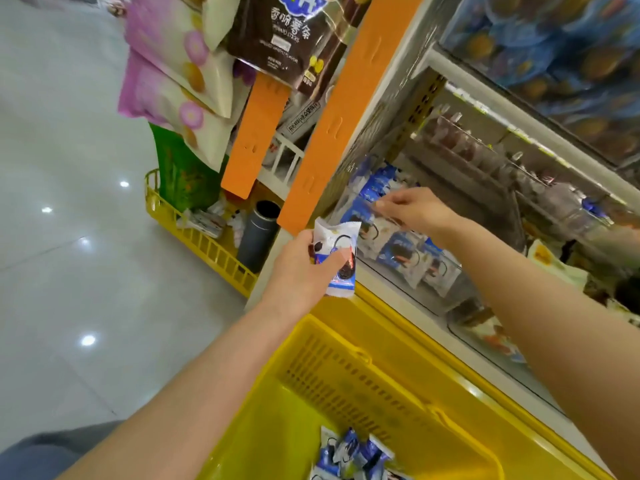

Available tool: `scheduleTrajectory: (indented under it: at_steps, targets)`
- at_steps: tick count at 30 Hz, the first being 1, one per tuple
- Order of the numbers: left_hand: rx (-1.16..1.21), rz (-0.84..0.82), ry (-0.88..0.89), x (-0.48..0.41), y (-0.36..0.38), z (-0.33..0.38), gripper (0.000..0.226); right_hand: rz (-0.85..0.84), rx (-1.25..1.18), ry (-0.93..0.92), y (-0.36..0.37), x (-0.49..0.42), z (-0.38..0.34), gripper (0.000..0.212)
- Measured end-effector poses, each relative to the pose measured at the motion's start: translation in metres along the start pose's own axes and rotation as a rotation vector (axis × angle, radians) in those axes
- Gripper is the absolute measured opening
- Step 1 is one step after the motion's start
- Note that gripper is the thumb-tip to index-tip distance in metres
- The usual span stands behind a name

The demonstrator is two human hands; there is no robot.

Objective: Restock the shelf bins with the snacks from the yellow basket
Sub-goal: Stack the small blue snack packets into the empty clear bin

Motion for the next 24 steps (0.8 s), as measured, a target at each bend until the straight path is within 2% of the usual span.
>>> scheduleTrajectory:
  at_steps: [5,8,10,12,14,16,18,20,24]
  targets:
    - [-0.019,0.018,-0.024,-0.006,-0.008,0.001,0.039,-0.147,0.071,-0.042,0.014,0.005,-0.005,0.059]
    - [0.006,0.012,-0.032,-0.007,-0.003,0.002,0.036,-0.162,0.130,-0.057,0.015,0.010,-0.007,0.064]
    - [0.033,0.004,-0.031,-0.006,0.001,0.004,0.028,0.008,0.121,-0.169,0.013,0.018,-0.008,0.053]
    - [0.087,-0.009,-0.050,-0.006,0.006,0.005,0.020,0.291,0.007,-0.313,0.008,0.036,-0.005,0.035]
    - [0.147,-0.034,-0.067,-0.004,0.012,0.007,0.020,0.407,-0.145,-0.391,0.008,0.060,0.003,0.028]
    - [0.179,-0.063,-0.056,-0.002,0.019,0.009,0.020,0.318,-0.229,-0.361,0.015,0.079,0.016,0.023]
    - [0.209,-0.085,-0.022,0.001,0.027,0.011,0.020,0.113,-0.339,-0.270,0.025,0.093,0.029,0.016]
    - [0.224,-0.101,0.000,0.004,0.035,0.012,0.030,-0.038,-0.462,-0.225,0.027,0.104,0.039,0.016]
    - [0.105,-0.132,0.065,0.006,0.054,0.017,0.030,0.001,-0.480,-0.183,0.007,0.118,0.052,0.028]
Point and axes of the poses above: each hand's wrist, its own x-axis away from the middle knuckle, its own y-axis out of the palm, z = x × y, the point moved 3 cm from there along -x, towards the middle knuckle, and after that the axes turned 14 degrees about y, right-handed, at the moved point
